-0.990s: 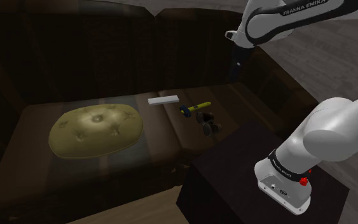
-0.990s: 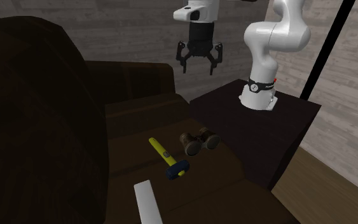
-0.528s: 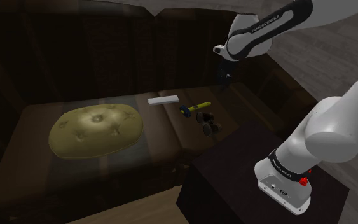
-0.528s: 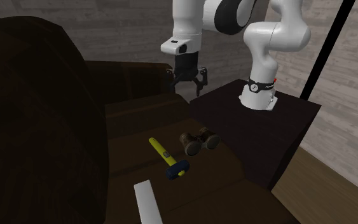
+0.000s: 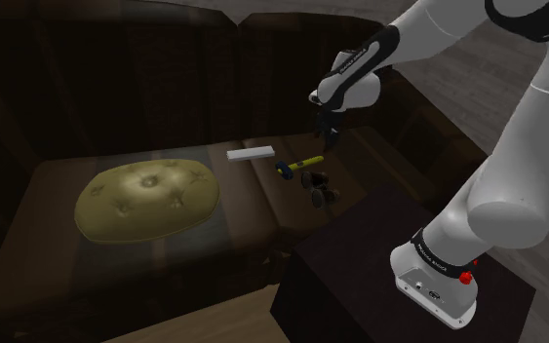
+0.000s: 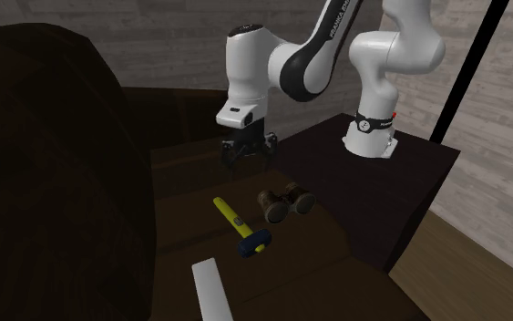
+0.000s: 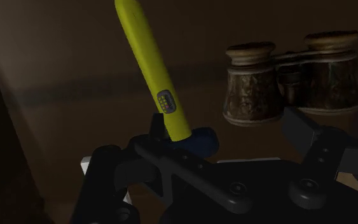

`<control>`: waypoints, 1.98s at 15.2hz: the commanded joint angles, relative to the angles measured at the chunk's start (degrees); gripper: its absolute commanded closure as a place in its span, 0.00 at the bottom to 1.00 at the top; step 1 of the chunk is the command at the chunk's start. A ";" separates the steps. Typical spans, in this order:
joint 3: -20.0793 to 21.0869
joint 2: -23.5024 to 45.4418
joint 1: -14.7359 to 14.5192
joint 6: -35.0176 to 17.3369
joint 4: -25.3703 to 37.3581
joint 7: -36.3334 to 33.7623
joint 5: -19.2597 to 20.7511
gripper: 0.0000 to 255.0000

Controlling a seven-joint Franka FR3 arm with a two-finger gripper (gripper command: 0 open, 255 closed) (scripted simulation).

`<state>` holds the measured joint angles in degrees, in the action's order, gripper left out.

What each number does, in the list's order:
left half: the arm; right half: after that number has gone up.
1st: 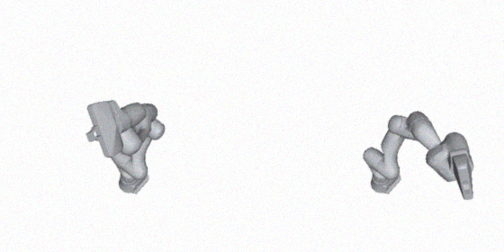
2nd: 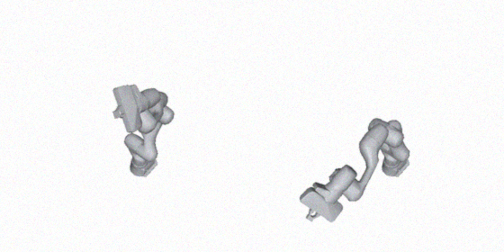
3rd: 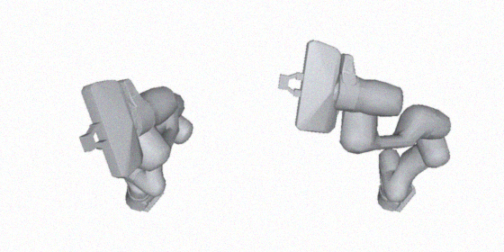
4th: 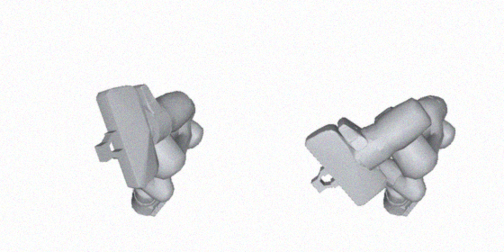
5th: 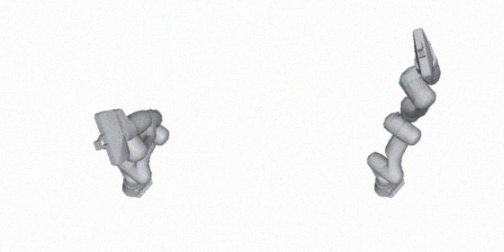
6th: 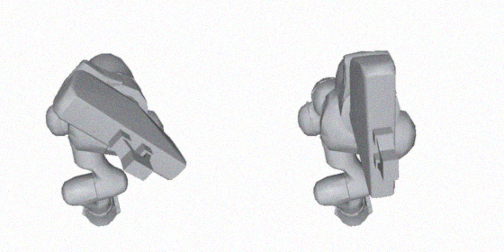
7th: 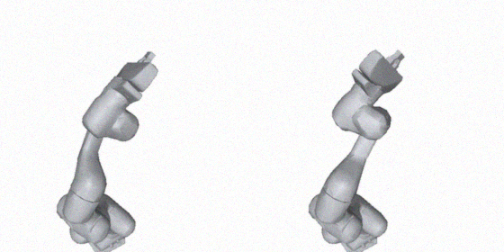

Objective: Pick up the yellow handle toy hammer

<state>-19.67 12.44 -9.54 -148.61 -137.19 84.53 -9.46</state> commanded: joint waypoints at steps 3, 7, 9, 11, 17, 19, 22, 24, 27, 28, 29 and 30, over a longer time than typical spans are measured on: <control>4.41 10.05 3.33 -3.28 5.96 10.75 -5.37 0.00; 8.78 19.08 6.62 -5.45 12.58 18.15 -7.02 0.00; 10.11 22.17 7.58 -6.02 15.07 20.27 -7.01 0.00; 10.62 23.67 7.98 -7.00 15.61 20.60 -7.41 0.00; 11.97 27.94 9.06 -9.57 17.38 21.44 -8.41 0.00; 11.94 27.93 9.05 -9.48 17.46 21.42 -8.39 1.00; 11.95 27.95 9.08 -9.50 17.45 21.45 -8.39 1.00; 11.95 27.95 9.08 -9.52 17.45 21.46 -8.40 1.00; 11.95 27.94 9.09 -9.52 17.43 21.46 -8.40 1.00; 11.97 27.94 9.06 -9.57 17.38 21.44 -8.41 1.00; 11.73 27.16 8.87 -9.13 17.03 21.30 -8.25 1.00; 11.49 26.39 8.67 -8.68 16.70 21.16 -8.08 1.00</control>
<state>-7.99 39.55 -0.70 -157.61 -120.10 105.80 -17.67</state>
